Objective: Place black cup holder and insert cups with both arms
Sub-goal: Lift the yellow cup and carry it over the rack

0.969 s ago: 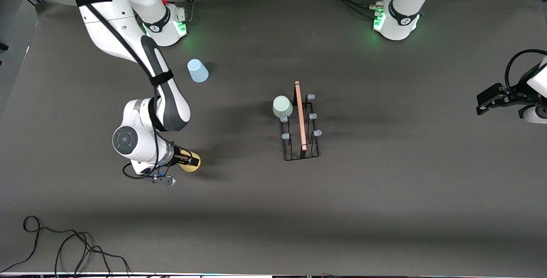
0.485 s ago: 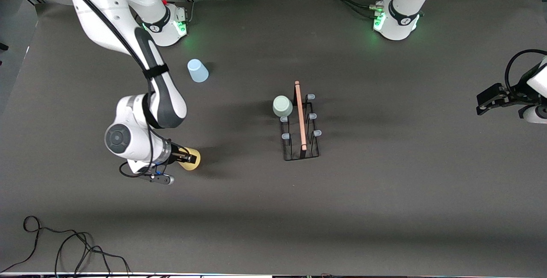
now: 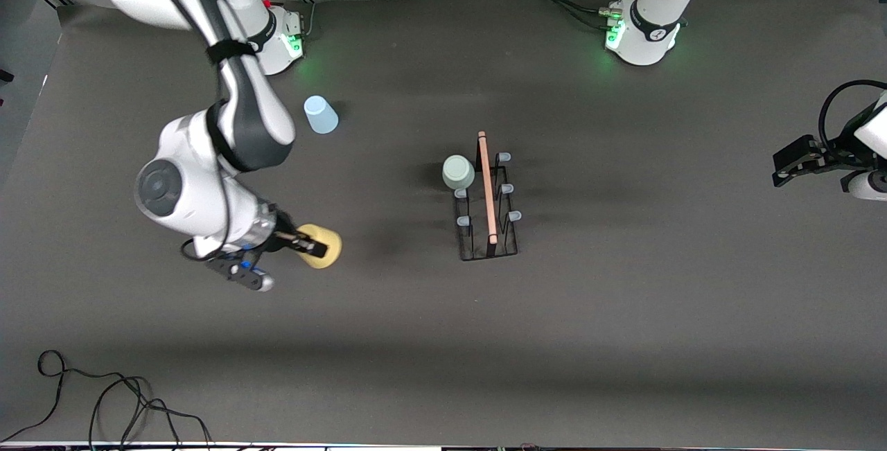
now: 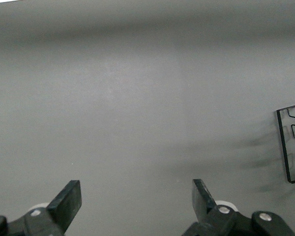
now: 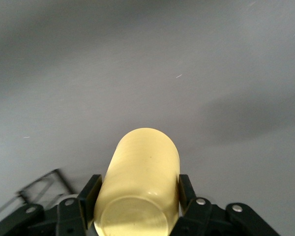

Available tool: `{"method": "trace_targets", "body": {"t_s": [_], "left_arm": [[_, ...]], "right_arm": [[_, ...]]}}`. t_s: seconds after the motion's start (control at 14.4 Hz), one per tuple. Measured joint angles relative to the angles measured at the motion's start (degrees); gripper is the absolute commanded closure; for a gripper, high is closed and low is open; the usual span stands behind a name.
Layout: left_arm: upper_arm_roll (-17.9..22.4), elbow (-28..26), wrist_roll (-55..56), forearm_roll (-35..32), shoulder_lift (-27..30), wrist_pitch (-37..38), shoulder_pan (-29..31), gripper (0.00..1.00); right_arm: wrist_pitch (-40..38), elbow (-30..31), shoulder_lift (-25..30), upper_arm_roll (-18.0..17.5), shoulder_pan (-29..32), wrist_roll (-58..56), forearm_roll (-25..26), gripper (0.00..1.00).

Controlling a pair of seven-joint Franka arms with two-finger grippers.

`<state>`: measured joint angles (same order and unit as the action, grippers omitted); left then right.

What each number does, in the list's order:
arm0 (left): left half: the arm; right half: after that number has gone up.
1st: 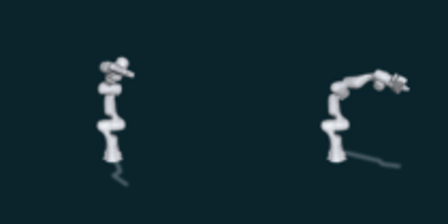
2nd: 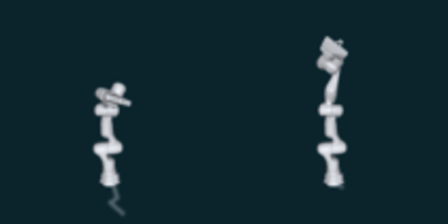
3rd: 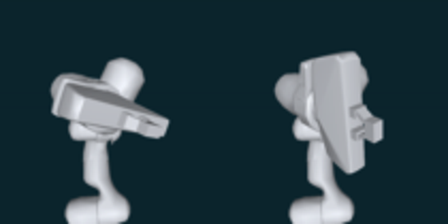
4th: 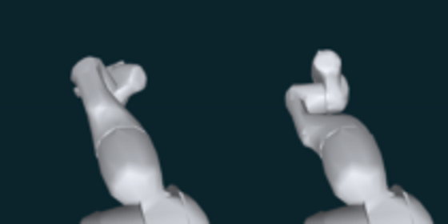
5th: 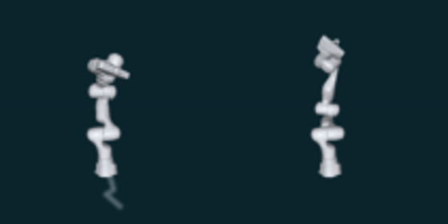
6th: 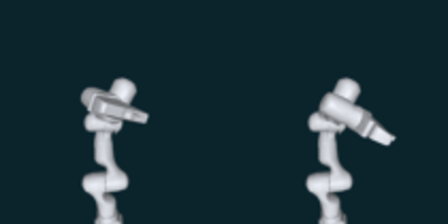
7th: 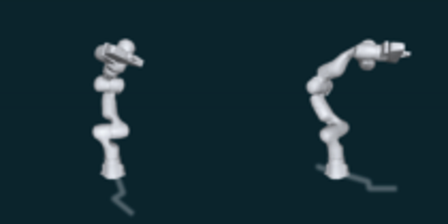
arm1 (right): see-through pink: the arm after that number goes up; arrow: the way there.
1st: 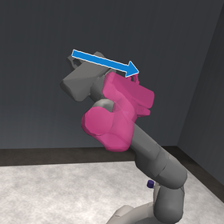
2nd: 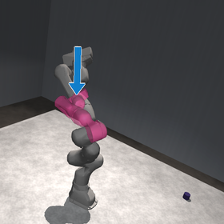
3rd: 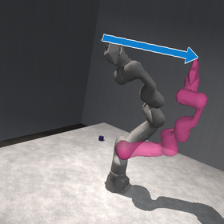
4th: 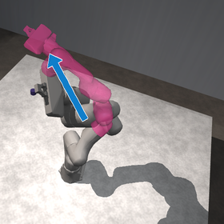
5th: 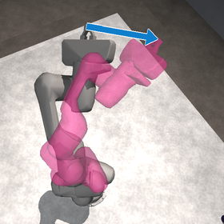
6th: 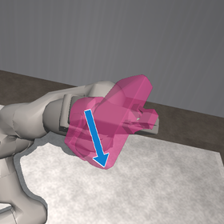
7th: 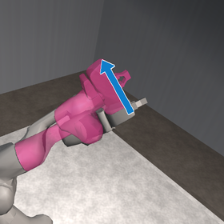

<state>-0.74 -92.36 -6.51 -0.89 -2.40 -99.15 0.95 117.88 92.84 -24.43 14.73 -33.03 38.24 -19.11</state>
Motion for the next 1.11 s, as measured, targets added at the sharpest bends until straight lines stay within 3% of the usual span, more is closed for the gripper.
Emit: {"method": "trace_targets", "body": {"t_s": [0.62, 1.11], "left_arm": [[0.1, 0.0, 0.0, 0.0, 0.0, 0.1, 0.0, 0.00], [0.2, 0.0, 0.0, 0.0, 0.0, 0.1, 0.0, 0.00]], "right_arm": [[0.1, -9.6, -5.2, -0.2, -14.8, 28.1, 3.8, 1.00], [1.5, -17.9, -13.8, -0.2, -17.6, 38.6, 6.0, 1.00]]}}
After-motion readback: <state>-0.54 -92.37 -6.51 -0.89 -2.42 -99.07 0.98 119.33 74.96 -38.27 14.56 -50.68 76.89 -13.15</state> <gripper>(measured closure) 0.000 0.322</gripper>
